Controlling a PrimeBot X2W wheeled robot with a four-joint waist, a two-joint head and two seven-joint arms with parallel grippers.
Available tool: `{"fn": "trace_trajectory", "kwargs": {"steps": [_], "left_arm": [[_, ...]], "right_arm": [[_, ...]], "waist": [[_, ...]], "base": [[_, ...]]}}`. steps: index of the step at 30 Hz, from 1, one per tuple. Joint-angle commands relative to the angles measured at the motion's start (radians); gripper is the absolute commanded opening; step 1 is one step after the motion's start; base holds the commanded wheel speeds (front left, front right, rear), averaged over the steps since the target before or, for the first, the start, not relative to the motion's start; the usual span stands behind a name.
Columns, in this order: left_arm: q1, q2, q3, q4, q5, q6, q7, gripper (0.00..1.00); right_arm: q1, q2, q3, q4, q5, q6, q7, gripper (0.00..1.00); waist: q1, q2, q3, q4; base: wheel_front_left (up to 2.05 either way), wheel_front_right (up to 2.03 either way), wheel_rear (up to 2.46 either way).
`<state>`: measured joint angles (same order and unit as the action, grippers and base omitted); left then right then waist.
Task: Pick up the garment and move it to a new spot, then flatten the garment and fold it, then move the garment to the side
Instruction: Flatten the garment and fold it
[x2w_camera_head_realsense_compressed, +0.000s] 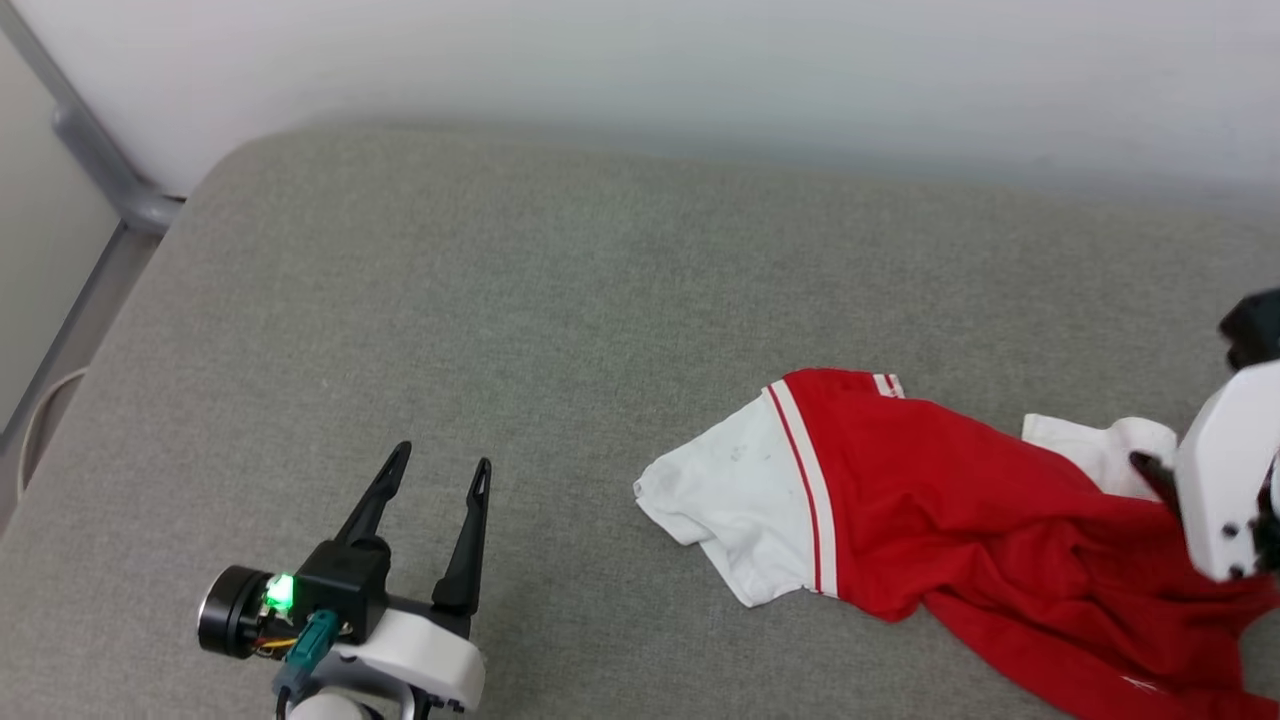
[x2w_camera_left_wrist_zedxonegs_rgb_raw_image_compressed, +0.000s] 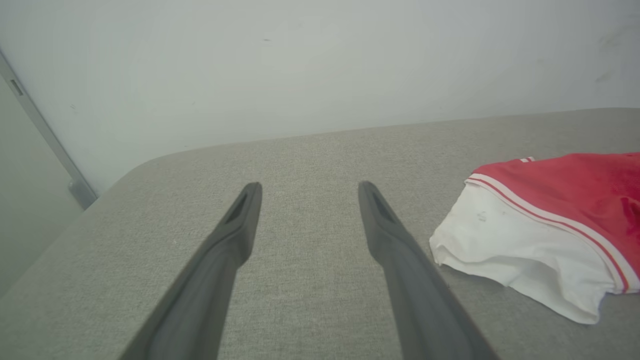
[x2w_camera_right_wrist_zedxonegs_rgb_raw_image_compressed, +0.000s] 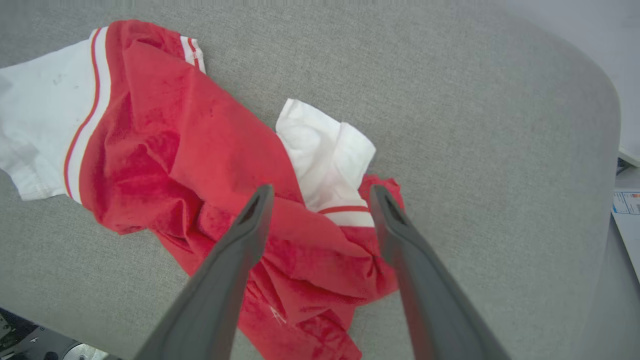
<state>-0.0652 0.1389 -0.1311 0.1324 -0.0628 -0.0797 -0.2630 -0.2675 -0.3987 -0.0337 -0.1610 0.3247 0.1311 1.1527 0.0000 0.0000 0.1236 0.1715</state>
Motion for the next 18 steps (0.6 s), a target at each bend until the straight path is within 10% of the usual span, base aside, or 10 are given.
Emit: {"fn": "trace_trajectory", "kwargs": {"steps": [1,18], "left_arm": [[-0.020,-0.007,-0.006,0.000,0.005,-0.008,-0.003,1.00],[-0.098,-0.025,-0.026,0.012,0.010,-0.023,-0.003,1.00]], "right_arm": [[-0.035,-0.003,-0.004,0.022,-0.001,-0.001,0.016,1.00],[-0.205,-0.071,0.070,0.416,-0.025,-0.001,0.008,1.00]], "waist": [[0.0000,0.0000,0.029,0.019],[0.0000,0.0000,0.175,0.133]], "base": [[0.00,0.00,0.00],[0.00,0.00,0.00]]}}
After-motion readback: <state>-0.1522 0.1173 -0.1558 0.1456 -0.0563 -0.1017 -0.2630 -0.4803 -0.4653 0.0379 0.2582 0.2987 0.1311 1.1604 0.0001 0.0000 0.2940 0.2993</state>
